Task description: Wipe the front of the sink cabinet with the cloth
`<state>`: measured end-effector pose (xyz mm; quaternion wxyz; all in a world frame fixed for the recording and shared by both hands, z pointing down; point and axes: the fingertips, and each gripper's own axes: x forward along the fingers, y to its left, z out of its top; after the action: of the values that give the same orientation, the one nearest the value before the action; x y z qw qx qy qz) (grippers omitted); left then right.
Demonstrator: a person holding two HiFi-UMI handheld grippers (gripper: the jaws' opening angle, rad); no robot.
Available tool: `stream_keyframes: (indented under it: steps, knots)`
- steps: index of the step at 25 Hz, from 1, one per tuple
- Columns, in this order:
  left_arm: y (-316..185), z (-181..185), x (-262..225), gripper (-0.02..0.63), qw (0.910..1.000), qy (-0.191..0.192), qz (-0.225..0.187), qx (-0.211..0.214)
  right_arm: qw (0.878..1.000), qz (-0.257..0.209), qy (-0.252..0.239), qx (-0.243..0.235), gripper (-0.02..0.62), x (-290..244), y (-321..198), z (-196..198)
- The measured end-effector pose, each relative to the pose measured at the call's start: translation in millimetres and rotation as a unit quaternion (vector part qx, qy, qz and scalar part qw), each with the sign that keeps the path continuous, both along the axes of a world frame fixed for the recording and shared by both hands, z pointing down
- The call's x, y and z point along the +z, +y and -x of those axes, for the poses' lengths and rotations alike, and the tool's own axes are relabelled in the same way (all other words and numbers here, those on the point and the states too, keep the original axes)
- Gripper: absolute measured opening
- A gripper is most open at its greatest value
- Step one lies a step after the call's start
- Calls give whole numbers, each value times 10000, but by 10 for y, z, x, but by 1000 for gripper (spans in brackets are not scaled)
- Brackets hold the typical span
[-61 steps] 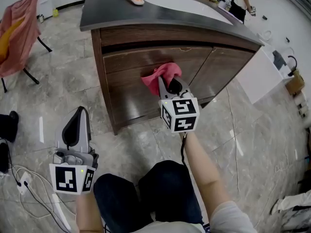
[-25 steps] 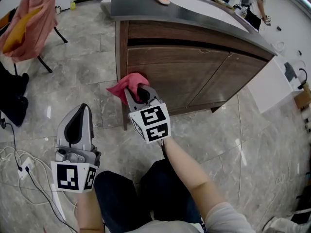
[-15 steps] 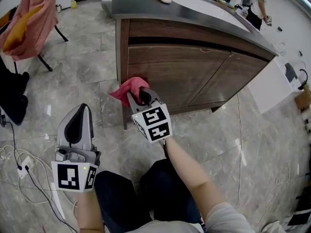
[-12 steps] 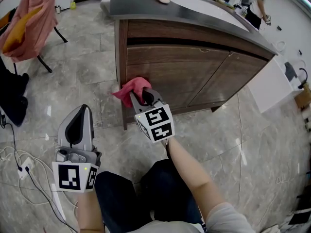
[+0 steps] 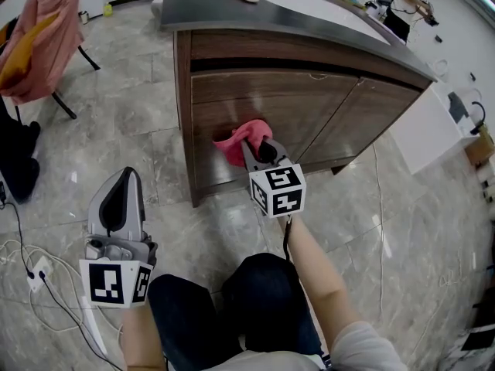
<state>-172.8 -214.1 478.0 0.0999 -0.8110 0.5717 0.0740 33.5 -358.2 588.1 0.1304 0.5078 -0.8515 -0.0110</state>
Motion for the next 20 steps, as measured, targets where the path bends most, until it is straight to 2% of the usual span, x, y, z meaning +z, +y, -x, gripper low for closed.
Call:
stream_keyframes:
  steps: [9, 20]
  knots:
    - [-24, 17, 8, 5, 10000, 10, 12, 13, 9958, 19, 114, 908, 44, 50, -198, -852]
    - [-83, -9, 46, 5, 10000, 13, 41, 35, 9773, 240, -117, 2103, 44, 94, -435, -1949]
